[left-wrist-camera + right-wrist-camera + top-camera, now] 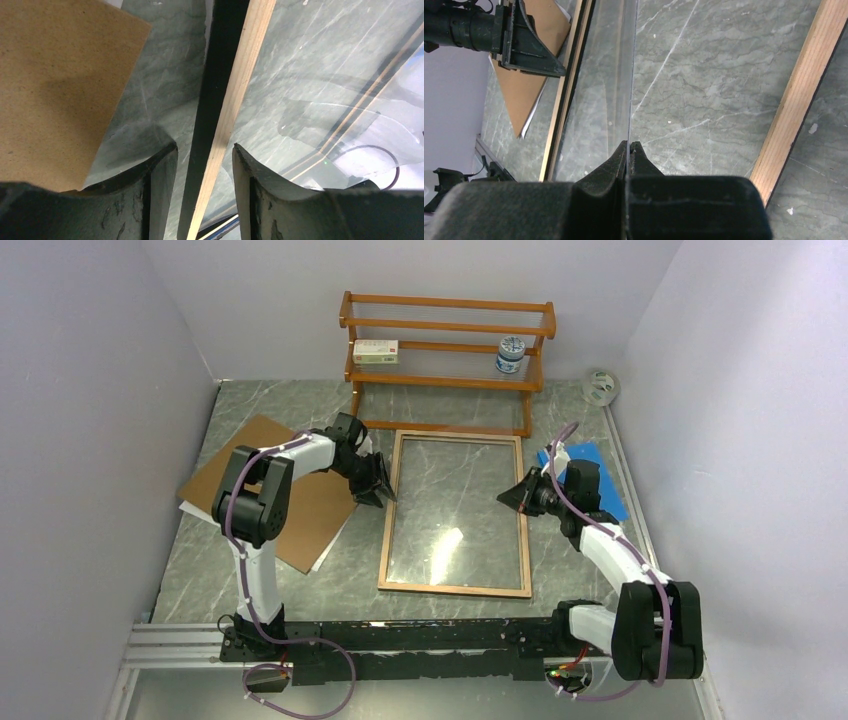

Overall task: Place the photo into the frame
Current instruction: Place the photo frame item in the photo frame.

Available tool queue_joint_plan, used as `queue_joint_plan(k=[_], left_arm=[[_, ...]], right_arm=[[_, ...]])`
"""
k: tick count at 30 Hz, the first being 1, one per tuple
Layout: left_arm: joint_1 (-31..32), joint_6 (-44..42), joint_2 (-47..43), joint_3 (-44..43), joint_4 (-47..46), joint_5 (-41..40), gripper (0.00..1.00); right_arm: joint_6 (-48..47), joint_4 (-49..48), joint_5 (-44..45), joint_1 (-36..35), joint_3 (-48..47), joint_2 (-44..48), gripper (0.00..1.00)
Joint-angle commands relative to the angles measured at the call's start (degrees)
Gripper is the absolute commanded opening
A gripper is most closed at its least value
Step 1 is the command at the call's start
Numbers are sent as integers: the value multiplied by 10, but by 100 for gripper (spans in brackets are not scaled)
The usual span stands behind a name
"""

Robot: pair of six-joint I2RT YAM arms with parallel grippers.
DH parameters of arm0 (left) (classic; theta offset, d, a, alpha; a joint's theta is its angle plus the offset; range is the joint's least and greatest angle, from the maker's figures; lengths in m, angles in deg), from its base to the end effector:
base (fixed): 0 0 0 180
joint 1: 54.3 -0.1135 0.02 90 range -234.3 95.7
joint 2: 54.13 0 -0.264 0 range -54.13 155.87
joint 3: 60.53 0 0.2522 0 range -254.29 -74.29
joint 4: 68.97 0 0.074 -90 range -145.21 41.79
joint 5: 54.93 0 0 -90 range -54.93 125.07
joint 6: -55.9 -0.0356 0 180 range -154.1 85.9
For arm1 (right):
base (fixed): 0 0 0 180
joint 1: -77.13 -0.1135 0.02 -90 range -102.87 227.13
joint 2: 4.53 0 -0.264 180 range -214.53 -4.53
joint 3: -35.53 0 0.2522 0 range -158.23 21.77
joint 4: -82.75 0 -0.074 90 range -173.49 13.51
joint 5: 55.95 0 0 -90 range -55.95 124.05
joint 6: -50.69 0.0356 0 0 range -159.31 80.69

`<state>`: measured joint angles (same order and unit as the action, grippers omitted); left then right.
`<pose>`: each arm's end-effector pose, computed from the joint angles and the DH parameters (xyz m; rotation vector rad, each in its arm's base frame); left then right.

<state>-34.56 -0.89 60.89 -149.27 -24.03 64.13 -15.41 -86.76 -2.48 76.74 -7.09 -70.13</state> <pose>0.3628 -0.1485 0.1415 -0.2198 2.9370 -0.8996 0.2286 0.0227 0.1989 0.0640 2.1666 0.9300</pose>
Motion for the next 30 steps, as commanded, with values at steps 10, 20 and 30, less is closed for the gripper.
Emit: queue_joint_plan(k=[10, 20, 30], left_arm=[[6, -19, 47, 4, -19, -57, 43], [10, -24, 59, 1, 3, -101, 28], [-1, -30, 41, 11, 43, -179, 17]], right_arm=[[23, -59, -52, 2, 1, 31, 0], [83, 9, -55, 2, -48, 49, 0], [199, 58, -80, 2, -134, 86, 0]])
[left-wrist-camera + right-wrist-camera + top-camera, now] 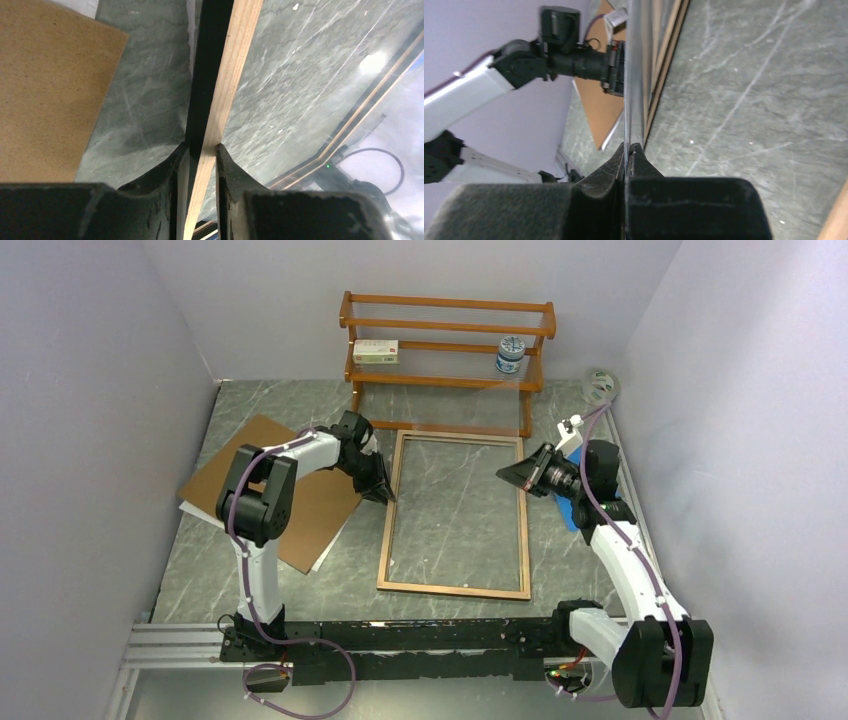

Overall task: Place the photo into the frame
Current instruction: Place the photo frame item in the photo frame.

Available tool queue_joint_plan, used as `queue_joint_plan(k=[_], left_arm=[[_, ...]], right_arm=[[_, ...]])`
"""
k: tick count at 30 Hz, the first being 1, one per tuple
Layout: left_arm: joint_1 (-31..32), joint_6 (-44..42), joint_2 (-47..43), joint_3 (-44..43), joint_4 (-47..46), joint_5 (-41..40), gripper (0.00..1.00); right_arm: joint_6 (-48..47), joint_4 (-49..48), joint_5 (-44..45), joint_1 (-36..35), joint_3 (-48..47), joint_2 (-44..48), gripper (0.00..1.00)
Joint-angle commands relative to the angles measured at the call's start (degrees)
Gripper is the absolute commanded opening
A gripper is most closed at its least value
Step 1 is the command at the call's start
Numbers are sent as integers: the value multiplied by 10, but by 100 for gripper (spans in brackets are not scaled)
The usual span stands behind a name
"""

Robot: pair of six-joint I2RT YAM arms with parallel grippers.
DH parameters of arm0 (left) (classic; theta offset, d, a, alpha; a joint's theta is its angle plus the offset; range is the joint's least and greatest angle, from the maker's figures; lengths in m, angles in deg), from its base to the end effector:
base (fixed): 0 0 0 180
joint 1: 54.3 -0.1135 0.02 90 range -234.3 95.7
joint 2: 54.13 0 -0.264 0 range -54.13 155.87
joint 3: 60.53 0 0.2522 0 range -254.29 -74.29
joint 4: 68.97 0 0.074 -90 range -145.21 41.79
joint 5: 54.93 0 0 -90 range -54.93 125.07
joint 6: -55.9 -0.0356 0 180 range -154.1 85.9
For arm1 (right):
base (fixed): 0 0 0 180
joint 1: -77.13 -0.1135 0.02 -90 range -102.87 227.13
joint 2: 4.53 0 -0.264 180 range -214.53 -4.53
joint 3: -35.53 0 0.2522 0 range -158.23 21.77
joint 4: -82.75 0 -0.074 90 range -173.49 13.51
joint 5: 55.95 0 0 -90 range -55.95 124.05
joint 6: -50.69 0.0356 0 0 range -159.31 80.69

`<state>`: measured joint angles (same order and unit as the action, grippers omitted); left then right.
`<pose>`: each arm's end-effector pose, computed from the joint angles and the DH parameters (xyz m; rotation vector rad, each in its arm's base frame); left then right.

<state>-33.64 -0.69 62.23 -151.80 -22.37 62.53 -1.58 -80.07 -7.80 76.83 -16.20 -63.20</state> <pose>0.3674 -0.1561 0.1429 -0.2124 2.9492 -0.8594 0.2247 0.0249 0.2675 0.1724 2.0525 1.1448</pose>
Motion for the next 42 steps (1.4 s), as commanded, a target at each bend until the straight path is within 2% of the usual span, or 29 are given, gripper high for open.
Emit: queue_joint_plan(k=[1, 9, 14, 16, 19, 22, 28, 36, 42], left_arm=[[-13, -32, 25, 41, 26, -164, 17], [-51, -8, -6, 79, 37, -166, 17], [-64, -17, -19, 71, 54, -161, 19], [-67, -17, -25, 63, 63, -151, 26], [-73, -17, -44, 50, 75, -131, 41], [-80, -14, -70, 41, 85, -121, 50], [-109, 10, -116, 39, 101, -149, 56], [-132, 21, -129, 57, 54, -76, 62], [-132, 25, -119, 68, 23, -37, 73]], right_arm=[[67, -7, -26, -1, -48, 17, 0], [97, -2, -30, -21, -76, -6, 0], [127, -5, -24, -48, -96, -28, 0], [134, -2, -20, -62, -106, -40, 0], [134, -1, -2, -85, -112, -53, 0], [150, -24, 10, -91, -99, -60, 0], [166, -72, 36, -113, -84, -84, 0], [246, -187, 55, -125, -19, -107, 0], [244, -205, 63, -125, 6, -117, 0]])
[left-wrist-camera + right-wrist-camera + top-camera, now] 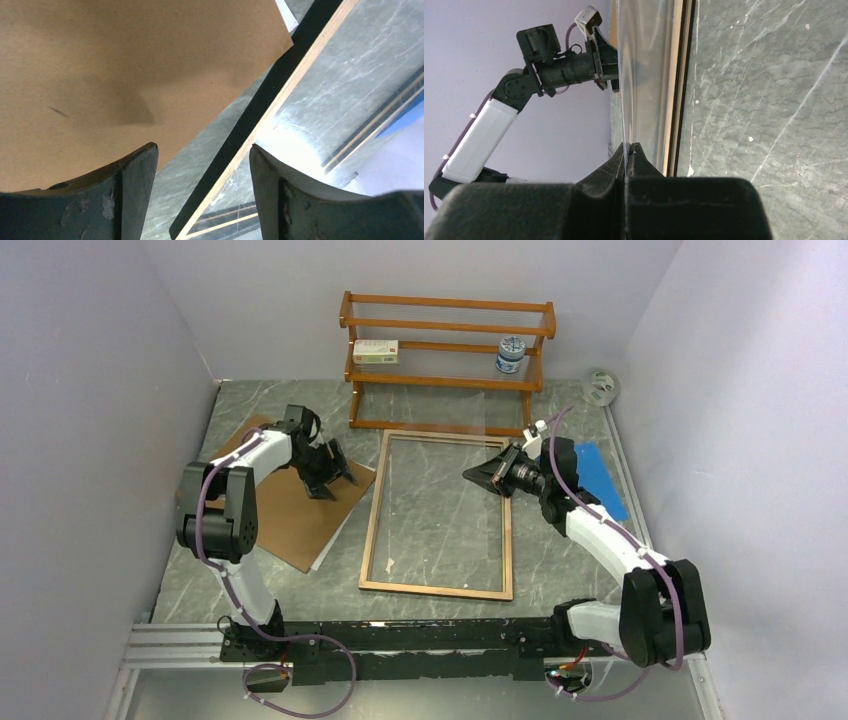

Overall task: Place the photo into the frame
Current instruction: Place the photo frame item in the photo frame.

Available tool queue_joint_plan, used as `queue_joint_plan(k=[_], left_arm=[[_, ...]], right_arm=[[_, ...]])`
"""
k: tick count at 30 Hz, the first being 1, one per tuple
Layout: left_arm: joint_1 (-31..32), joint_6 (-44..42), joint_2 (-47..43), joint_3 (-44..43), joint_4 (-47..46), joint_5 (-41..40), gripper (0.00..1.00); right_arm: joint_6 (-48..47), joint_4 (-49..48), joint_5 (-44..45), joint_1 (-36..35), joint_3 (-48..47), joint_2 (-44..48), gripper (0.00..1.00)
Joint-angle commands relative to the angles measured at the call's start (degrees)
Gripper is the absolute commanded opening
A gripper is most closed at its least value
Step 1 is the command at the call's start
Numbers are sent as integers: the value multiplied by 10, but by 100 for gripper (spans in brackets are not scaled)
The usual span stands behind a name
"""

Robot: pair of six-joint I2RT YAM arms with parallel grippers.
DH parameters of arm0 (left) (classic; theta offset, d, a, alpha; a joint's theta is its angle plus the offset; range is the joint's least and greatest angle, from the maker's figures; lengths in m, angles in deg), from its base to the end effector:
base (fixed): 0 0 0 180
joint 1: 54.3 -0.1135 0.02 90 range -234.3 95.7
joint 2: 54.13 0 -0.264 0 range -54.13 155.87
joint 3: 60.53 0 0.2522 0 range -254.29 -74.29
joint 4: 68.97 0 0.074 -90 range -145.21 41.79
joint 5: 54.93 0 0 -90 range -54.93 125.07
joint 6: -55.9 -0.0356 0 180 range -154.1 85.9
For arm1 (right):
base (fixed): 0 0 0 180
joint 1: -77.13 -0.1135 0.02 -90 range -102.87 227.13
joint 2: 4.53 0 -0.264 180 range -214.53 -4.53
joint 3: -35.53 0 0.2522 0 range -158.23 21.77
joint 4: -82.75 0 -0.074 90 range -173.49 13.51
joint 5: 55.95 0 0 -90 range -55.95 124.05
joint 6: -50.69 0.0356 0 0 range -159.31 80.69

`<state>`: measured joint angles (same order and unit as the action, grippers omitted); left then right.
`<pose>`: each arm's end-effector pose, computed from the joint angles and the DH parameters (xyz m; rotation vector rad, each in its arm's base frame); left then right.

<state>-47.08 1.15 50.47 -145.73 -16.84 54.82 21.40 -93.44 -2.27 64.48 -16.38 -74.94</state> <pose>0.3541 -0.0570 0.1832 -0.6223 2.8317 -0.6409 0.2546 0.0787 0.2432 0.4388 2.1332 1.4115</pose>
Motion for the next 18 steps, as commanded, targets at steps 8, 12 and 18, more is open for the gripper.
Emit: queue_joint_plan(k=[8, 12, 18], left_arm=[[2, 9, 15, 29, -74, 90, 80], [3, -2, 36, 32, -83, 117, 75], [11, -12, 57, 36, -100, 144, 71]], right_arm=[[-21, -131, 23, 1, 80, -17, 0], [-69, -106, 26, 13, 82, -38, 0], [-122, -72, 44, 33, 101, -32, 0]])
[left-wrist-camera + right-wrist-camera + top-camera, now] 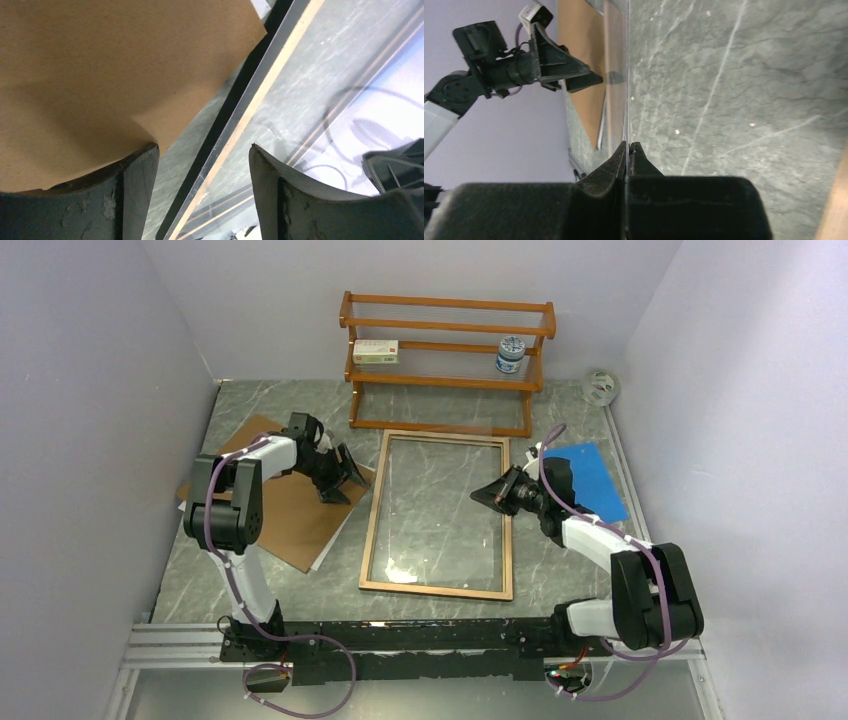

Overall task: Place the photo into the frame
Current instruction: Place the photo frame item in the photo frame.

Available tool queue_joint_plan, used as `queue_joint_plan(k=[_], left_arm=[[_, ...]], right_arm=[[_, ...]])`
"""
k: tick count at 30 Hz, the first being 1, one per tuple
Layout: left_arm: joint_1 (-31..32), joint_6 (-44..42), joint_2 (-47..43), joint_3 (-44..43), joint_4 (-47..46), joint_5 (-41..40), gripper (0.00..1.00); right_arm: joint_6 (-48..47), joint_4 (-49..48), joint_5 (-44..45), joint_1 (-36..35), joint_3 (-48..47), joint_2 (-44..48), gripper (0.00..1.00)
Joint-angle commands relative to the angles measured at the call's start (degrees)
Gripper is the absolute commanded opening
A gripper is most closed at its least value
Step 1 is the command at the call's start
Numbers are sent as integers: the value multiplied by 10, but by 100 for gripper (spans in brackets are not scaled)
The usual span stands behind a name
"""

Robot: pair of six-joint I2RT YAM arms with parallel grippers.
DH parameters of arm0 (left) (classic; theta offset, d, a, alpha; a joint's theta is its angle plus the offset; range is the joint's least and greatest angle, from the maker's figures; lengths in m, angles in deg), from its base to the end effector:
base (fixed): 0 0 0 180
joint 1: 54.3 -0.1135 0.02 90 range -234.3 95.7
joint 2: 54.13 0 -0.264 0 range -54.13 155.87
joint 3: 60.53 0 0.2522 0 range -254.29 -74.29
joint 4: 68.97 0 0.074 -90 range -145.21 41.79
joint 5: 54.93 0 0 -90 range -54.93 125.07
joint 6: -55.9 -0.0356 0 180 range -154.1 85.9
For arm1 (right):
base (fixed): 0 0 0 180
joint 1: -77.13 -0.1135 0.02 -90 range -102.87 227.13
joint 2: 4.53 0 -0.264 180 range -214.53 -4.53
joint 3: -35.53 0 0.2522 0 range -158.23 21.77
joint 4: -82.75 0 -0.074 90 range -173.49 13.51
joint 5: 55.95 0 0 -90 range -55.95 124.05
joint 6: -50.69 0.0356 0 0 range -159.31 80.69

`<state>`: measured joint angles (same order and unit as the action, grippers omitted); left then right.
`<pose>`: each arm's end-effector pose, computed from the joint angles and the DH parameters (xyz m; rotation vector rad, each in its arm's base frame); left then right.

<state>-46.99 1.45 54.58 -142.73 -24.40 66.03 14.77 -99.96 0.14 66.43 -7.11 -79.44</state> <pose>0.3590 -0.0645 0.1521 -0.5762 2.8379 -0.9219 0.2465 0.0668 0.1827 0.4553 2.2142 1.2674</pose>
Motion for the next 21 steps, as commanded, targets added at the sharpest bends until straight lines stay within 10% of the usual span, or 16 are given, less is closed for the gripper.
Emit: queue_joint_plan(k=[1, 21], left_arm=[[13, -17, 20, 5, -25, 36, 71], [60, -28, 79, -42, 0, -8, 57]], right_arm=[[-61, -3, 25, 16, 13, 16, 0], [-93, -84, -12, 47, 50, -44, 0]])
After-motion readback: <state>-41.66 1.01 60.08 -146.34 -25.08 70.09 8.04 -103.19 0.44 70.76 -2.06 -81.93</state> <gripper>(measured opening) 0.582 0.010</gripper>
